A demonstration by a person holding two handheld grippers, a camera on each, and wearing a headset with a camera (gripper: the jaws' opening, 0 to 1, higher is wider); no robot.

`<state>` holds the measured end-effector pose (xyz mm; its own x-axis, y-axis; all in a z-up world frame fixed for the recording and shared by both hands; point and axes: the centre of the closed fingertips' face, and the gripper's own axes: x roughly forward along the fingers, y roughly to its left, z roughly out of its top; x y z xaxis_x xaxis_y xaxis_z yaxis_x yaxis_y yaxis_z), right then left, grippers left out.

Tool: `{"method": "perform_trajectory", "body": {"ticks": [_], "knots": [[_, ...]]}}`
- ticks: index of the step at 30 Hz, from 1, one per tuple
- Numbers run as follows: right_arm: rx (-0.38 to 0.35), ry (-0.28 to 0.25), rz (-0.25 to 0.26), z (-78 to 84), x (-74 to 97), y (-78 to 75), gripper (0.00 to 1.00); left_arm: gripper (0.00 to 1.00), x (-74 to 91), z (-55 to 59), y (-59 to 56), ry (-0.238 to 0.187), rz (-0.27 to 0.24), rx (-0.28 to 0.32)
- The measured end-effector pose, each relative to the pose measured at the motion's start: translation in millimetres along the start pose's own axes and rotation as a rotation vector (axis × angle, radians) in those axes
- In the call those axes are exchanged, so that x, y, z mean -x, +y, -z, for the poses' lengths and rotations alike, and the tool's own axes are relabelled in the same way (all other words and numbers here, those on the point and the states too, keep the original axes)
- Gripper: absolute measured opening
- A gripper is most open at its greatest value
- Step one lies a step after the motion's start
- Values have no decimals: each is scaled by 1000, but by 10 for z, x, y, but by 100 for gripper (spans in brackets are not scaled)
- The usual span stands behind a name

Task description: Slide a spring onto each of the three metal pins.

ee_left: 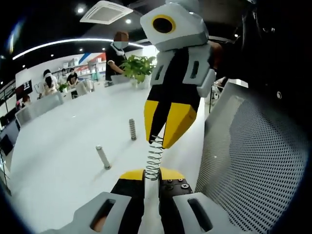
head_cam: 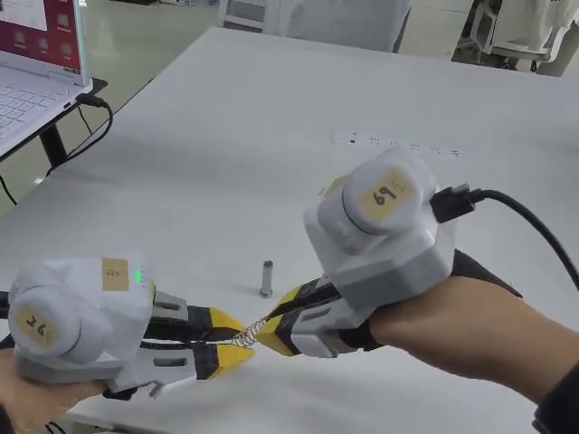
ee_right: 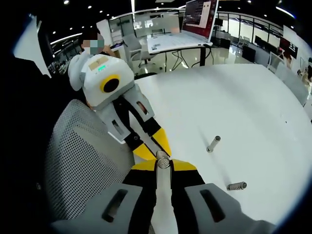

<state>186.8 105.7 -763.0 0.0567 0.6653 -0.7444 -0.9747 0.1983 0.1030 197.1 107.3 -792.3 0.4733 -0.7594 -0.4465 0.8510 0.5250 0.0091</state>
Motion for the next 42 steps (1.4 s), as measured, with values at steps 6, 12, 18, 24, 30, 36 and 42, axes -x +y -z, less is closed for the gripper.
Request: {"method": "perform_trajectory", "body": {"ticks": [6, 12, 18, 24, 30, 36, 42], "knots": [[61, 18, -30, 12, -14, 78, 8, 1, -21, 38, -94, -6, 53, 107], [116, 66, -43, 55, -20, 89, 9, 1, -52, 41, -148, 13, 67, 91], [153, 105, -59, 90, -66, 107, 9, 1, -78, 29, -190, 16, 87, 104], [181, 144, -82, 145, -137, 134, 10, 1, -98, 27, -213, 24, 96, 97], [197, 169, -92, 177, -162, 134, 10, 1, -103, -5, -225, 14, 103, 97], [181, 175, -117, 183, -138, 146, 9, 1, -93, -20, -249, 3, 116, 90], [174, 186, -102, 181, -119, 113, 9, 3, -114, -45, -220, -26, 101, 80]]}}
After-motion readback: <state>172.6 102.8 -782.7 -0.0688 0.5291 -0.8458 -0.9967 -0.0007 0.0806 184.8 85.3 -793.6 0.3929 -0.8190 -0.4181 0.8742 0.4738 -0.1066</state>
